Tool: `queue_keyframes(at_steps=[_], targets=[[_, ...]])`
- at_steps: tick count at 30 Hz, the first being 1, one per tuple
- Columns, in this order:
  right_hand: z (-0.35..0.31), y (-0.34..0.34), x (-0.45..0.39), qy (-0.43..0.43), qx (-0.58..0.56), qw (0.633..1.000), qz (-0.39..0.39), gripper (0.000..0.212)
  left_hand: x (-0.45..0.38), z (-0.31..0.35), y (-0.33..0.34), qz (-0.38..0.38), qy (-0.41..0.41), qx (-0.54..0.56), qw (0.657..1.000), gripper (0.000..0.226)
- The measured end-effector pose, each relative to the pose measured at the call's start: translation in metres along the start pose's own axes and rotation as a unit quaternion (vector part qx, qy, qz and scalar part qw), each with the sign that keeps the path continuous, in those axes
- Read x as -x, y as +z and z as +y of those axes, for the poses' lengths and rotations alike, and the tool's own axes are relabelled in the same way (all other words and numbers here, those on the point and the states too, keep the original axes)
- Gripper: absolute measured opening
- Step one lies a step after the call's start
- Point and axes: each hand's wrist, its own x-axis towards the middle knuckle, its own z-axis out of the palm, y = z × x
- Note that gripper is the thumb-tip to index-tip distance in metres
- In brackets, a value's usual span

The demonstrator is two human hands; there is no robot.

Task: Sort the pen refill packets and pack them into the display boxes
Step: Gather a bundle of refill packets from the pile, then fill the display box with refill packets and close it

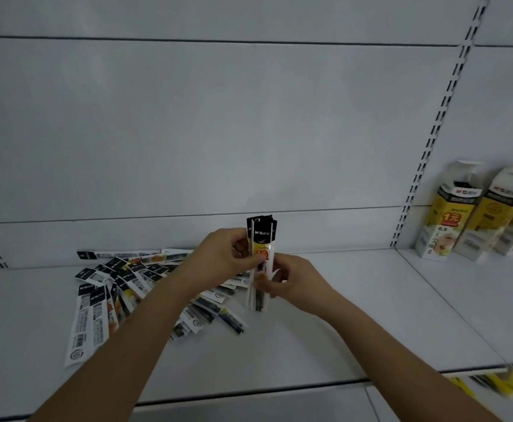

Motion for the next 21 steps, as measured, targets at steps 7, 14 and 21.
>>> queue_keyframes(at_steps=[7, 14, 21], targets=[[0.019, -0.040, 0.024, 0.022, 0.060, 0.997, 0.046, 0.015, -0.018, 0.018, 0.032, -0.019, 0.018, 0.126, 0.992, 0.019], [0.059, -0.137, 0.089, 0.120, -0.011, 0.975, 0.187, 0.016, -0.052, 0.041, 0.119, -0.012, 0.012, 0.099, 0.995, 0.021], [0.087, -0.231, 0.145, 0.127, -0.028, 0.943, 0.306, 0.013, -0.100, 0.094, 0.225, -0.061, 0.093, 0.066, 0.992, 0.022]])
